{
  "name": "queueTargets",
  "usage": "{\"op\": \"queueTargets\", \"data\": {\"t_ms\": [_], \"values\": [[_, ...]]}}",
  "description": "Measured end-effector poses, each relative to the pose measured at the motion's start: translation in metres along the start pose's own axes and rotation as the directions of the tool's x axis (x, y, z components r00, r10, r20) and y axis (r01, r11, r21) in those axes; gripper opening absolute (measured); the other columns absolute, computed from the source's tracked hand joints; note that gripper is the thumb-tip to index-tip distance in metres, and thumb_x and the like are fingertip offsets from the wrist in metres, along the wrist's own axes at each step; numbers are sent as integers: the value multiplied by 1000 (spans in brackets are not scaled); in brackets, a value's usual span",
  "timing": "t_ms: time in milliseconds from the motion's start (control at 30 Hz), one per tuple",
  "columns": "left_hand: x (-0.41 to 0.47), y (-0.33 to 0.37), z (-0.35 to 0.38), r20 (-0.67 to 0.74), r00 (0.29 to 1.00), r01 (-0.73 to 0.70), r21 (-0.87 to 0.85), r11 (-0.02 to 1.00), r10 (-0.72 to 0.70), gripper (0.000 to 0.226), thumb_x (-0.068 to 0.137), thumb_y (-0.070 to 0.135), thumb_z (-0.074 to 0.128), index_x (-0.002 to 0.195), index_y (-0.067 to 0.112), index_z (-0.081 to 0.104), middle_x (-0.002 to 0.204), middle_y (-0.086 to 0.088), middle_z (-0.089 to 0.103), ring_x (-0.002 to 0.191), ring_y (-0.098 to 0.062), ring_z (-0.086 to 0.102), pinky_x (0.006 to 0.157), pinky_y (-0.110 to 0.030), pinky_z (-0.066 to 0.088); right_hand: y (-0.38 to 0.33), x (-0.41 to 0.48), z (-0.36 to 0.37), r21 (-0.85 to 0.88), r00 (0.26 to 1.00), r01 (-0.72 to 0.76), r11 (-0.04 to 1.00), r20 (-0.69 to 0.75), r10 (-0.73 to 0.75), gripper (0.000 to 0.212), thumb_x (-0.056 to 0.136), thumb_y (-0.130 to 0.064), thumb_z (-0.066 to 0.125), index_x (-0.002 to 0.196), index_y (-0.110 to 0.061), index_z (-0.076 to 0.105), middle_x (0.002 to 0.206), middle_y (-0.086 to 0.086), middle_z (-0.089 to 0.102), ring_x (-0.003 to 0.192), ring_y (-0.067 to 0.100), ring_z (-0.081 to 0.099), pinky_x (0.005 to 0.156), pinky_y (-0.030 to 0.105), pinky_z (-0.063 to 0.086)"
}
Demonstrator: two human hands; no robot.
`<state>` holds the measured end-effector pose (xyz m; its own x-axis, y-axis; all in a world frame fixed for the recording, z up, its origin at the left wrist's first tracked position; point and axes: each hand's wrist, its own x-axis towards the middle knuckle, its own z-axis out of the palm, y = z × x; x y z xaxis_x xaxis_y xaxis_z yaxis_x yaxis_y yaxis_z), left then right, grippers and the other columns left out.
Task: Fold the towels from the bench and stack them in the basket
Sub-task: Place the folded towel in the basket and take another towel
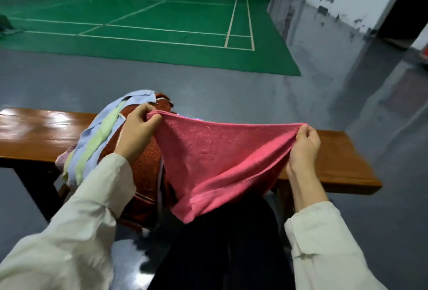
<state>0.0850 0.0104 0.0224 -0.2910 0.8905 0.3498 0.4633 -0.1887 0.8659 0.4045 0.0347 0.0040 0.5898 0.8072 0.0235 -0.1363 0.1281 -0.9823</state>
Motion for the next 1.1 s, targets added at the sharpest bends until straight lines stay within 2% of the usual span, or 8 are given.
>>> {"op": "queueTargets", "data": {"t_ms": [100, 233, 333, 467, 567, 833, 1000, 1100], "values": [[10, 21, 2, -24, 997, -70, -25, 997, 70, 18, 86, 20, 66, 74, 24, 54, 67, 11, 52, 60, 5, 44, 60, -15, 37, -29, 11, 1, 17, 998, 54, 998, -32, -53, 28, 103, -20, 40, 76, -22, 45, 70, -7, 43, 62, 2, 39, 58, 14, 36], [36, 44, -14, 87, 965, -260, 297, 919, 245, 18, 81, 17, 75, 95, 11, 65, 82, 2, 62, 77, -13, 55, 69, -22, 38, -60, 27, 1, -71, 980, 183, 981, -72, -188, 18, 102, -19, 42, 87, -16, 51, 77, -7, 48, 74, 8, 45, 60, 15, 36], [46, 59, -17, 121, 946, -324, 373, 870, 300, 11, 81, 14, 74, 77, 8, 65, 62, 1, 55, 65, -17, 51, 58, -27, 33, -75, 27, 4, -146, 955, 248, 958, -130, -267, 20, 102, -16, 42, 105, -4, 57, 90, 4, 52, 85, 16, 44, 63, 18, 29], [43, 72, -11, 23, 984, -179, 118, 977, 178, 7, 86, 12, 68, 81, 9, 64, 65, 3, 57, 58, -2, 46, 55, -14, 38, -85, 30, -2, -216, 947, 242, 946, -160, -278, 29, 103, -18, 39, 112, 4, 55, 94, 7, 50, 86, 17, 44, 63, 17, 24], [38, 81, -8, -60, 986, -157, -42, 987, 154, 21, 86, 18, 69, 89, 0, 58, 74, -2, 56, 65, -7, 47, 57, -15, 39, -95, 37, -11, -257, 940, 260, 931, -154, -306, 30, 103, -17, 39, 113, 6, 54, 94, 7, 50, 85, 18, 43, 64, 19, 24], [59, 79, 0, 39, 990, -139, 28, 990, 137, 14, 93, 14, 58, 91, 2, 65, 80, -9, 62, 74, -18, 52, 69, -34, 41, -102, 62, -16, -299, 946, 250, 921, -126, -297, 31, 102, -21, 40, 113, 3, 57, 96, 8, 53, 87, 17, 46, 65, 19, 27], [83, 76, 29, -61, 996, -62, -71, 996, 58, 19, 94, 12, 56, 78, 21, 61, 71, 2, 58, 66, -10, 49, 62, -27, 42, -105, 87, 7, -232, 969, 198, 952, -101, -226, 31, 102, -21, 40, 111, 4, 57, 93, 8, 54, 85, 18, 47, 63, 22, 28], [104, 99, 37, -157, 983, -113, -140, 984, 90, 16, 96, 12, 52, 84, 17, 61, 75, 4, 57, 69, -8, 48, 68, -28, 40, -129, 105, 22, -155, 955, 249, 956, -127, -269, 31, 102, -20, 41, 110, 4, 57, 94, 7, 53, 86, 17, 47, 64, 21, 30]]}}
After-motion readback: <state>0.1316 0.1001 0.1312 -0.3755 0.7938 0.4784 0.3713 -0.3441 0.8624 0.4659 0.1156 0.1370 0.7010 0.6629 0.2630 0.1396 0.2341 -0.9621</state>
